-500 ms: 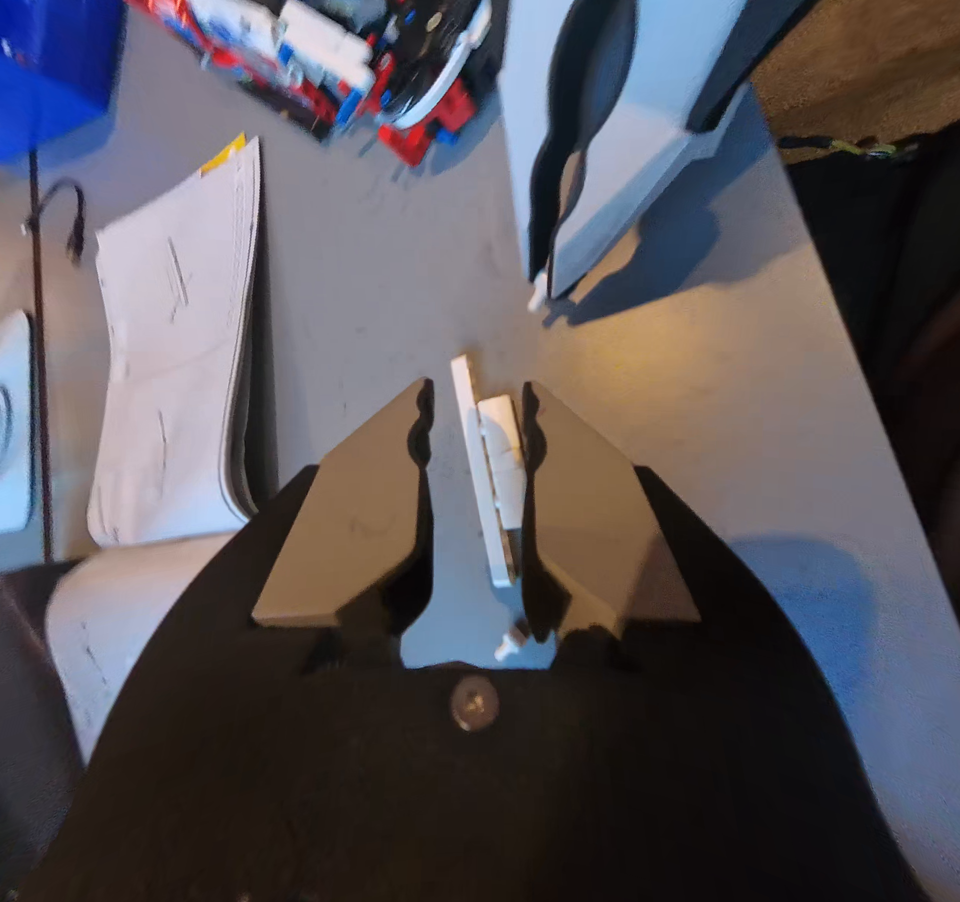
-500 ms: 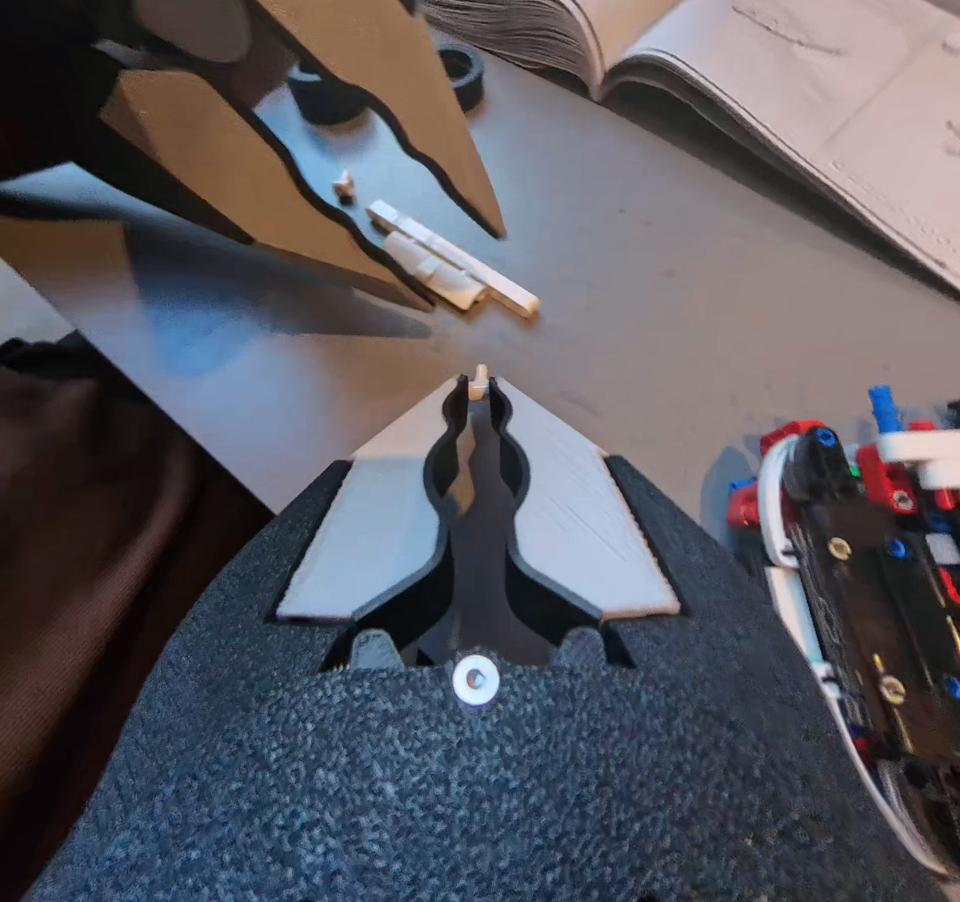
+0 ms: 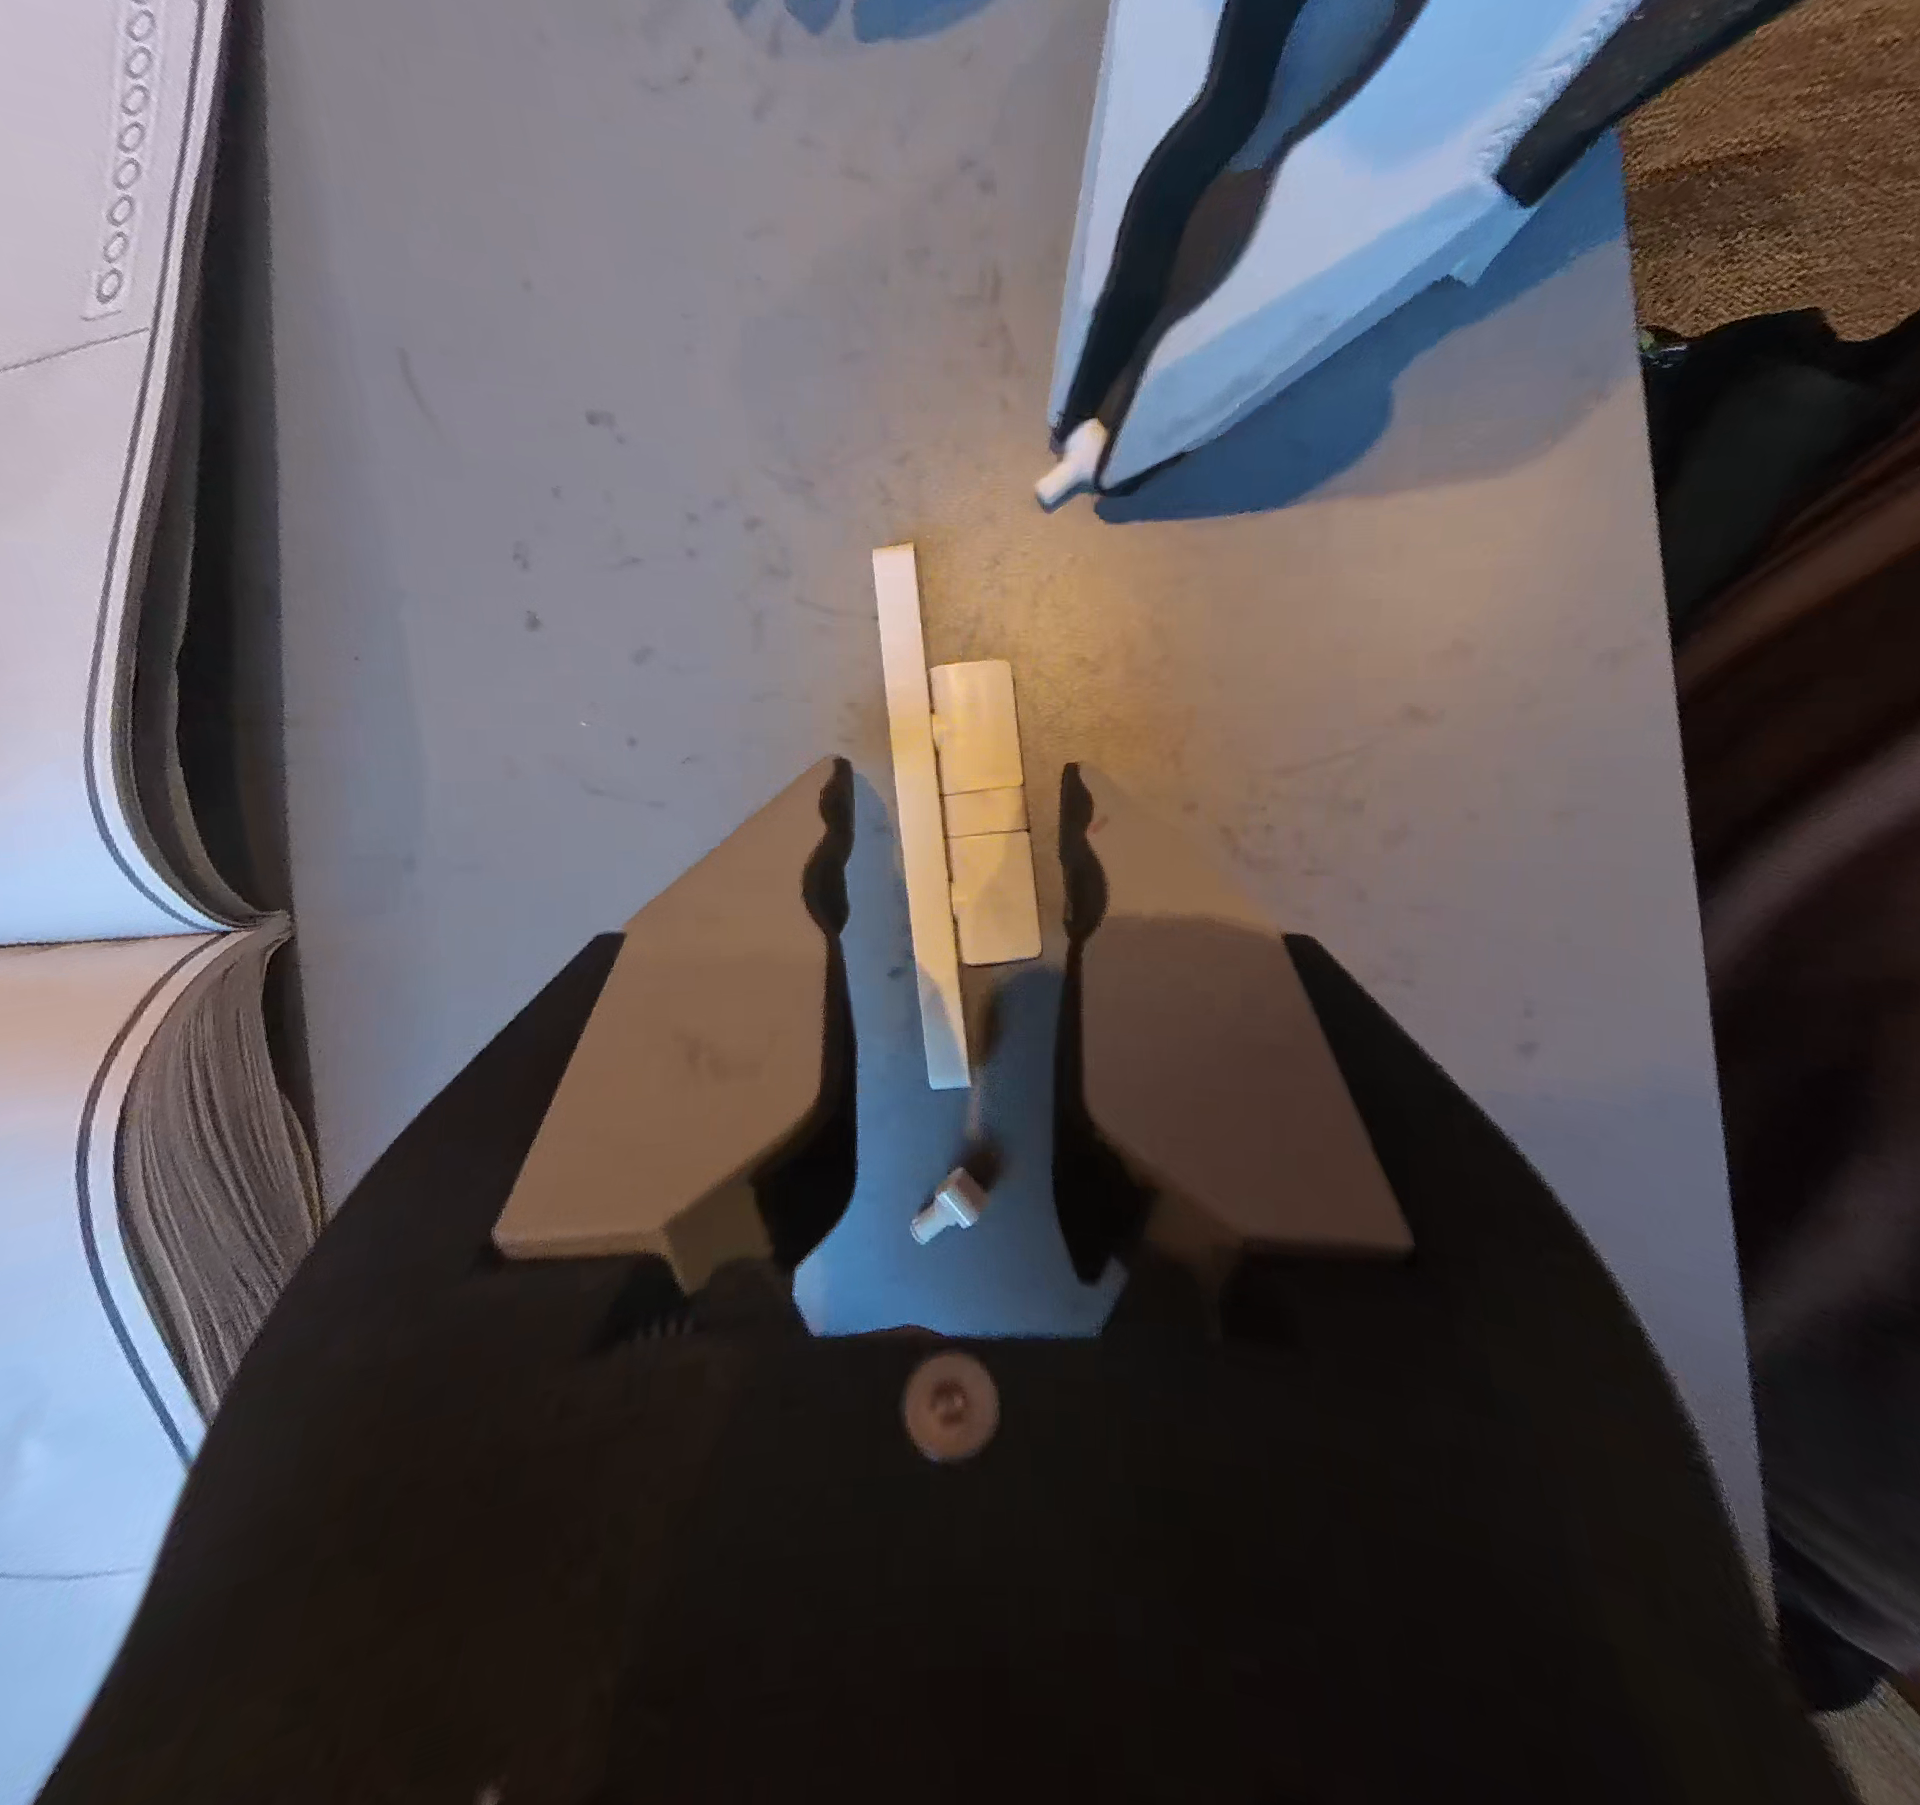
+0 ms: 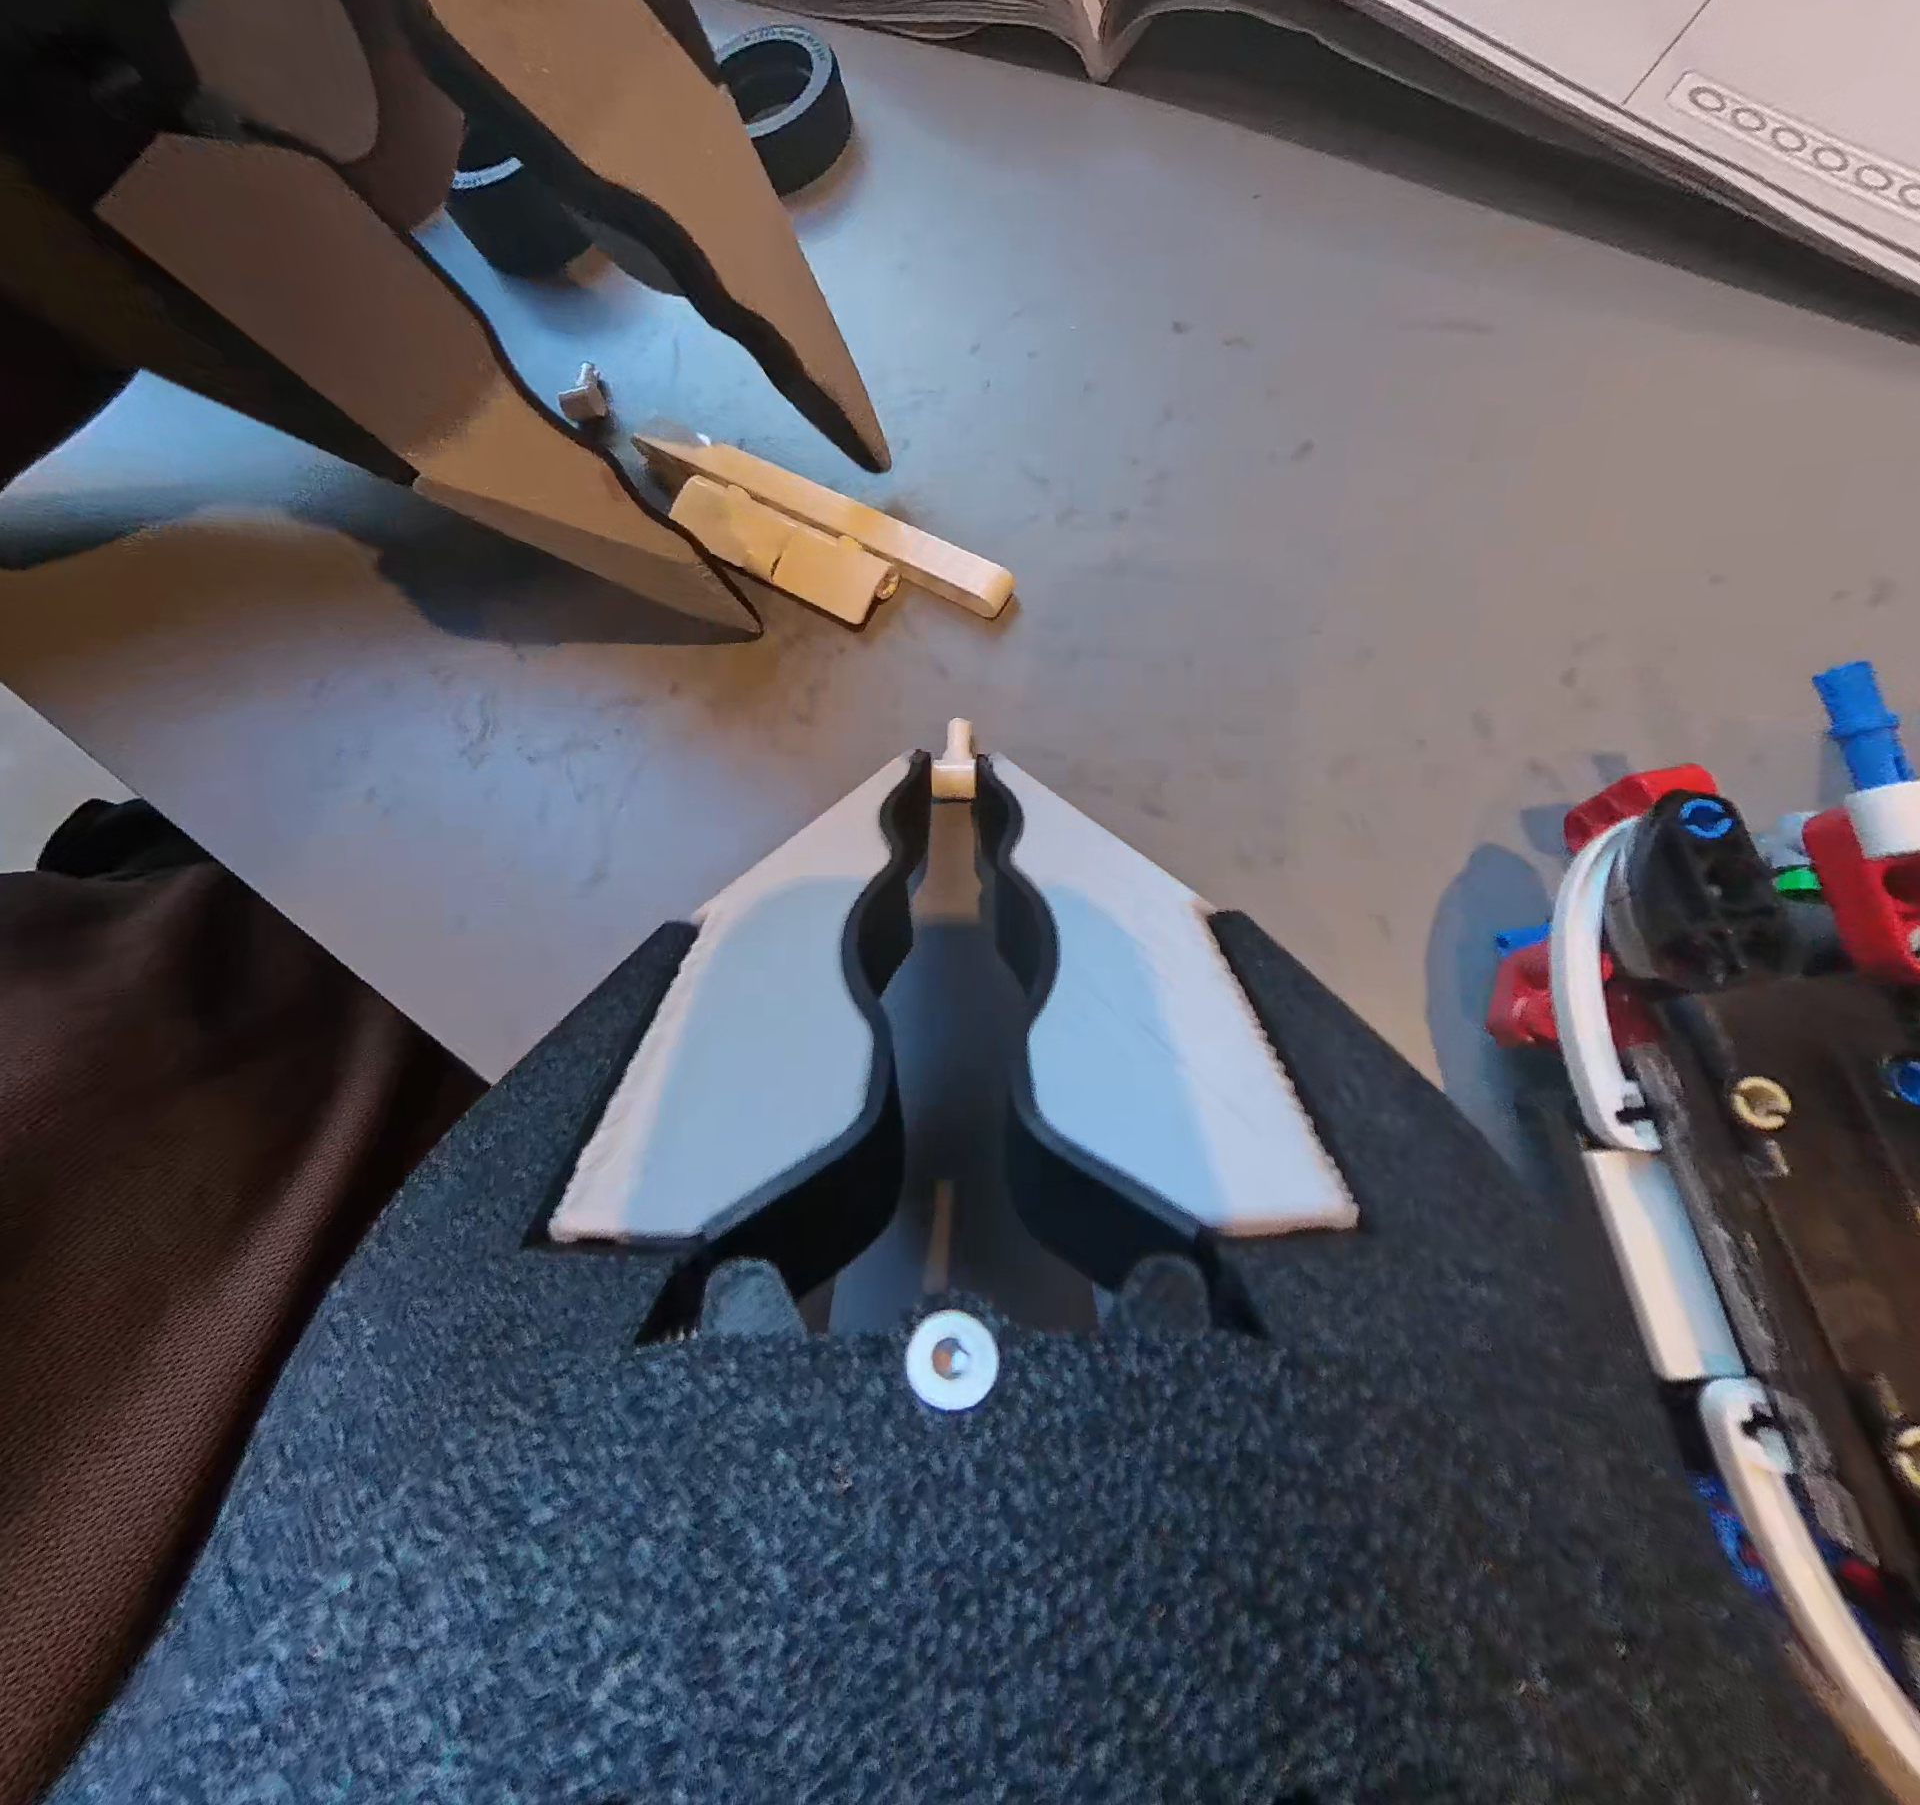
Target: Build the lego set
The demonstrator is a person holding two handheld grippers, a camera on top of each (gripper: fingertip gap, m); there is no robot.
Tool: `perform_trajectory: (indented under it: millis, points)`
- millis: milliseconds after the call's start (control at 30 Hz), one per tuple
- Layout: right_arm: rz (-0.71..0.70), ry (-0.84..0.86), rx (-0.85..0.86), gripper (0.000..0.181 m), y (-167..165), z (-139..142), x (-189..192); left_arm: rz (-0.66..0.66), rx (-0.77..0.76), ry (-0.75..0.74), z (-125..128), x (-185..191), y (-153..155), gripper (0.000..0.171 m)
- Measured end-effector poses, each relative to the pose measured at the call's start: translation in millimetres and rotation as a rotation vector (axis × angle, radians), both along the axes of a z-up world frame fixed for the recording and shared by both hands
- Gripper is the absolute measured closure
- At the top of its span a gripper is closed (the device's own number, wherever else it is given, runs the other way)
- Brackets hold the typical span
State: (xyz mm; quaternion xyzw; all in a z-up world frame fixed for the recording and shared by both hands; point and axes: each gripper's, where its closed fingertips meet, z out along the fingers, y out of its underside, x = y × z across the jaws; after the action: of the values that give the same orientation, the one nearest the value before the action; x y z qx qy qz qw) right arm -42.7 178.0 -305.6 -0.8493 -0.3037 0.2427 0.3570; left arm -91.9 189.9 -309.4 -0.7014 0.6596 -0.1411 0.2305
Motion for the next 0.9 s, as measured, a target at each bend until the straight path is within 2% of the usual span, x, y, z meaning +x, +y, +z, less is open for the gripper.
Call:
perform_trajectory:
  millis: [133,267,367,467,600,733,900]
  points:
    - [0.012,-0.017,0.001,0.166,-4,-1,2,-0.011,0.042,0.023,1,-5,2,0.129]
    - [0.042,-0.045,0.021,0.163,-7,-1,5,-0.008,0.014,0.041,0,-13,2,0.135]
    - [0.115,-0.119,0.105,0.161,-7,4,10,-0.024,-0.047,0.031,-1,-11,-3,0.147]
    - [0.222,-0.147,0.141,0.161,-10,6,8,-0.042,-0.065,0.023,-1,-6,-2,0.146]
    - [0.297,-0.165,0.130,0.164,-11,-2,2,-0.058,-0.102,0.025,-2,2,-5,0.148]
    - [0.320,-0.157,0.115,0.174,-13,-3,-4,-0.053,-0.102,0.012,-3,9,-4,0.149]
    - [0.306,-0.159,0.116,0.170,-12,-3,-2,-0.055,-0.099,0.006,-3,14,-5,0.149]
